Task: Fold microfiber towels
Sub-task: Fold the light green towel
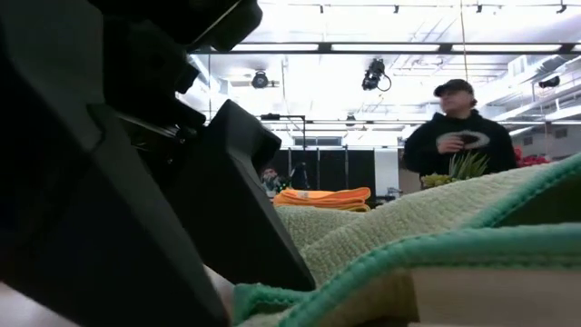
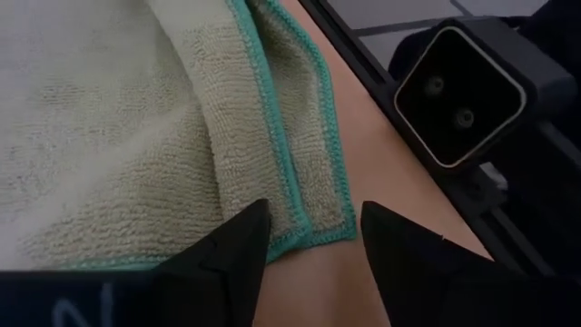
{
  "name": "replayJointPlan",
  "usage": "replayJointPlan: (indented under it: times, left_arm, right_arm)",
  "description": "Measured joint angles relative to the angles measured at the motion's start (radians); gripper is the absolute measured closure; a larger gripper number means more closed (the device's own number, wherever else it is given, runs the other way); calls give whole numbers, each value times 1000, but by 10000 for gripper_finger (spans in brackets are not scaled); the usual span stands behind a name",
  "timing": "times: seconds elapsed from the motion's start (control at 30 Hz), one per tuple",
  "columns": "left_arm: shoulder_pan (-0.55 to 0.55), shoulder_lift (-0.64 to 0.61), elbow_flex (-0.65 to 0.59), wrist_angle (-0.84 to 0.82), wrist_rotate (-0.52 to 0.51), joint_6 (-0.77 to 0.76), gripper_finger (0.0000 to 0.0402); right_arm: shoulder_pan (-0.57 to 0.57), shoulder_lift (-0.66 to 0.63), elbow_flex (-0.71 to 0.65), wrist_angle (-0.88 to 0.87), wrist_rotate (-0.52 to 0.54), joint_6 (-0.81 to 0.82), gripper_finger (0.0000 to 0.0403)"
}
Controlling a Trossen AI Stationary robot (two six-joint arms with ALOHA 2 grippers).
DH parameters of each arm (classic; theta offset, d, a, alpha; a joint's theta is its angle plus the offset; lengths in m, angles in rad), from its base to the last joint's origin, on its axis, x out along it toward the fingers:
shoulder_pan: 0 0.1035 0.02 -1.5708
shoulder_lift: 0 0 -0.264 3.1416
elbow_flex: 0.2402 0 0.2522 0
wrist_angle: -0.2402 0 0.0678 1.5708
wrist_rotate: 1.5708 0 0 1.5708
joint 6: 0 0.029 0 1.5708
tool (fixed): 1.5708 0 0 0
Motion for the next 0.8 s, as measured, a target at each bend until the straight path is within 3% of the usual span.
replayJointPlan:
  times: [0.13,0.4,0.57,0.8]
  left_arm:
    - [-2,2,0,-6,-47,7,256]
    - [0,1,1,-43,-73,20,384]
    - [0,-14,-2,-49,-73,56,392]
    - [-15,-160,-14,-172,-73,160,393]
  right_arm:
    - [0,0,0,0,-3,0,400]
    - [0,0,0,0,-4,0,400]
    - [0,0,2,0,-2,-1,400]
    - [39,-1,62,0,28,-38,400]
